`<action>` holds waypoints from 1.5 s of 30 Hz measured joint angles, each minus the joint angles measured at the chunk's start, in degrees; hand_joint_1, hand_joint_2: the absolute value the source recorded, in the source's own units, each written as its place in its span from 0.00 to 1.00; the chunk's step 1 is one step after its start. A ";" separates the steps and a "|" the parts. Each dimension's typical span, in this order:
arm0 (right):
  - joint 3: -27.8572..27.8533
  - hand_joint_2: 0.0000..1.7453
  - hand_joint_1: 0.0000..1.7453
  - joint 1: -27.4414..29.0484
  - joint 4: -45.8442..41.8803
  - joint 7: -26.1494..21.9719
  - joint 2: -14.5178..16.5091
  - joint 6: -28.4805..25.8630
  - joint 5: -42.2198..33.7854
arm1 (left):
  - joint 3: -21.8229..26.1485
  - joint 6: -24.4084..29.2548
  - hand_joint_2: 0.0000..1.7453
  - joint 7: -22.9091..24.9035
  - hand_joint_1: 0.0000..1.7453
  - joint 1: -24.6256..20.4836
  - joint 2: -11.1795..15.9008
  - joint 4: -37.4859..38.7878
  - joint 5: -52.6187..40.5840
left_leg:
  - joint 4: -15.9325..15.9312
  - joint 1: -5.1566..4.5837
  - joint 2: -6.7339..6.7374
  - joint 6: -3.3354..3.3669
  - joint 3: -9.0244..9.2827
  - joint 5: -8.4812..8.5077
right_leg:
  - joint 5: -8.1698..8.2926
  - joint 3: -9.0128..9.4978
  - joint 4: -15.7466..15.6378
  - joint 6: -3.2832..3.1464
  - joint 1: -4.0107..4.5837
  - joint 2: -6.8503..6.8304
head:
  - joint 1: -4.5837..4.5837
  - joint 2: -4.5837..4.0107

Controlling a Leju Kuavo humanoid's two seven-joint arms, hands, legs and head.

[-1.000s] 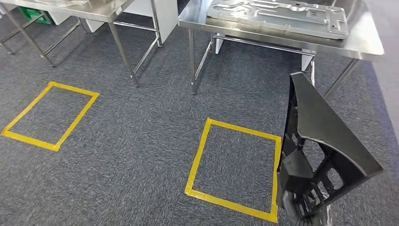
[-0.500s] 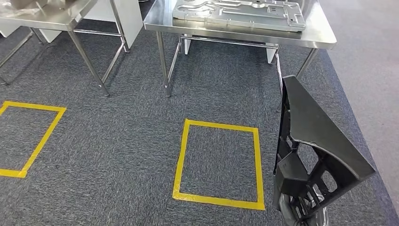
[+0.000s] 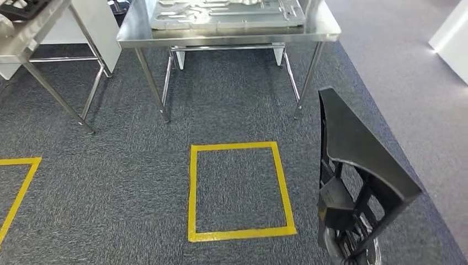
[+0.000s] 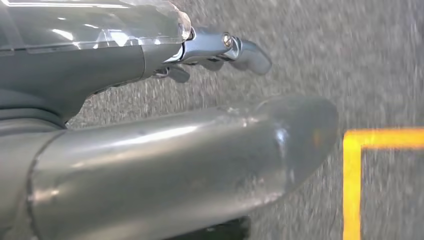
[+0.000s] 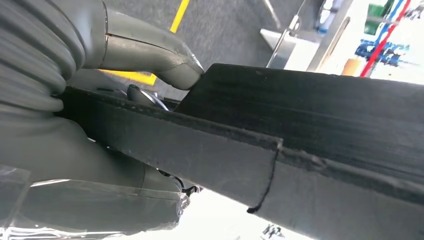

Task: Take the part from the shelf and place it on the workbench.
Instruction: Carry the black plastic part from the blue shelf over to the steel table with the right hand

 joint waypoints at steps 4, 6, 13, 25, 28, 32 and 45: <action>1.00 1.00 1.00 0.28 -0.07 1.16 0.00 -2.90 3.03 | 0.00 -0.39 0.00 0.76 0.00 0.60 -0.45 -0.89 0.27 | 8.60 0.00 -1.61 0.08 -5.33 -1.27 | -0.81 0.50 0.31 -0.46 0.38 2.03 | -0.19 -0.01; 1.51 1.00 1.00 0.43 -0.14 1.46 0.00 -3.35 3.46 | 0.00 -0.45 0.00 0.87 0.00 0.78 -0.59 -1.35 0.25 | 2.00 0.00 -1.80 0.44 -2.99 3.29 | -1.50 1.11 0.75 -0.17 0.45 2.68 | -0.22 -0.01; 2.78 1.00 1.00 0.71 -0.79 2.03 0.00 -3.52 4.00 | -0.06 -0.58 0.00 1.40 0.00 0.83 -1.51 -2.40 -0.01 | -6.23 -0.30 -2.20 2.63 0.94 5.21 | -2.51 1.04 3.27 2.17 0.53 2.61 | -0.21 0.00; 6.00 1.00 1.00 1.84 -1.16 4.66 0.01 -5.01 5.27 | -0.11 -0.85 0.00 2.65 0.00 1.27 -2.69 -3.98 -0.50 | -7.11 -0.23 -1.34 1.57 5.67 1.65 | 0.75 -4.30 2.73 1.50 0.74 -0.10 | 0.02 0.01; 6.22 1.00 1.00 2.29 -1.16 5.25 0.09 -5.39 5.27 | -0.12 -0.94 0.00 2.81 0.00 1.35 -2.78 -4.38 -0.73 | -5.88 -0.24 -1.29 0.64 6.56 1.87 | 0.68 -2.48 1.47 0.27 0.55 0.34 | -0.10 0.01; 6.47 1.00 1.00 2.33 -1.15 6.72 0.43 -5.54 4.78 | -0.13 -0.94 0.00 3.29 0.00 1.29 -2.83 -4.72 -0.95 | 5.97 -0.10 -1.52 0.22 -0.43 -2.50 | -0.81 -0.07 0.95 -0.92 0.64 0.60 | -0.67 0.01; 6.61 1.00 1.00 -2.89 -0.84 25.63 0.75 -19.94 11.93 | -0.40 -0.61 0.00 6.31 0.00 2.20 -2.65 -5.23 -5.15 | -6.28 -0.72 -1.68 3.18 -0.51 6.85 | -5.65 2.60 6.44 1.66 0.83 1.28 | -0.30 0.01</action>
